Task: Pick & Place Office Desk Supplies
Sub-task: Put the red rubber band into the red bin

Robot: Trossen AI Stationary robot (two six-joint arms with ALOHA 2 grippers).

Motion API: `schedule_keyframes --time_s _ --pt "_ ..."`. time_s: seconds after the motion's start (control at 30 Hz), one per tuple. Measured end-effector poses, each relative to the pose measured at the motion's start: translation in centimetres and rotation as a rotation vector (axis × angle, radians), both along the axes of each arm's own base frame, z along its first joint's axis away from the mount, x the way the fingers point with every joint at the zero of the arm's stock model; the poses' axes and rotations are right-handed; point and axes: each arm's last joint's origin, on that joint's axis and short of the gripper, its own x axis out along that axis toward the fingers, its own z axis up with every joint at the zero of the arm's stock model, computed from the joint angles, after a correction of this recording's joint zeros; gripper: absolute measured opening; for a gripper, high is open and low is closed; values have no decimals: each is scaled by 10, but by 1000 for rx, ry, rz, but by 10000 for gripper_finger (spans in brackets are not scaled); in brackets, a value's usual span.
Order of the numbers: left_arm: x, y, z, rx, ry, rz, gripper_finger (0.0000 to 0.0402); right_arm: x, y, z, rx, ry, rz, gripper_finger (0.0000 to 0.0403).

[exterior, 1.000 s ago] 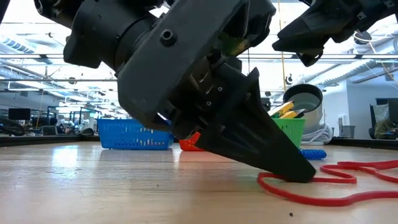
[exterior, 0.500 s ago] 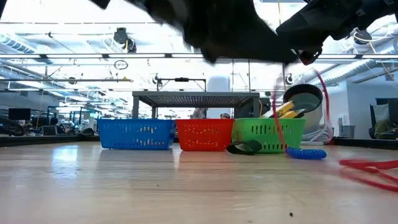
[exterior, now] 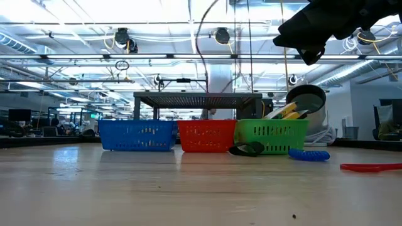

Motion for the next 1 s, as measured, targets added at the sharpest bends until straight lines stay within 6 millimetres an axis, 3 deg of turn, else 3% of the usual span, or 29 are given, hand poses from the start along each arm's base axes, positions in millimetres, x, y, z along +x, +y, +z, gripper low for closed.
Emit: schedule_keyframes --time_s 0.3,1.0 --pt "-33 29 30 109 53 152 0 0 0 0 1 -3 0 100" --pt "-16 116 30 -60 76 280 14 0 0 0 2 -2 3 100"
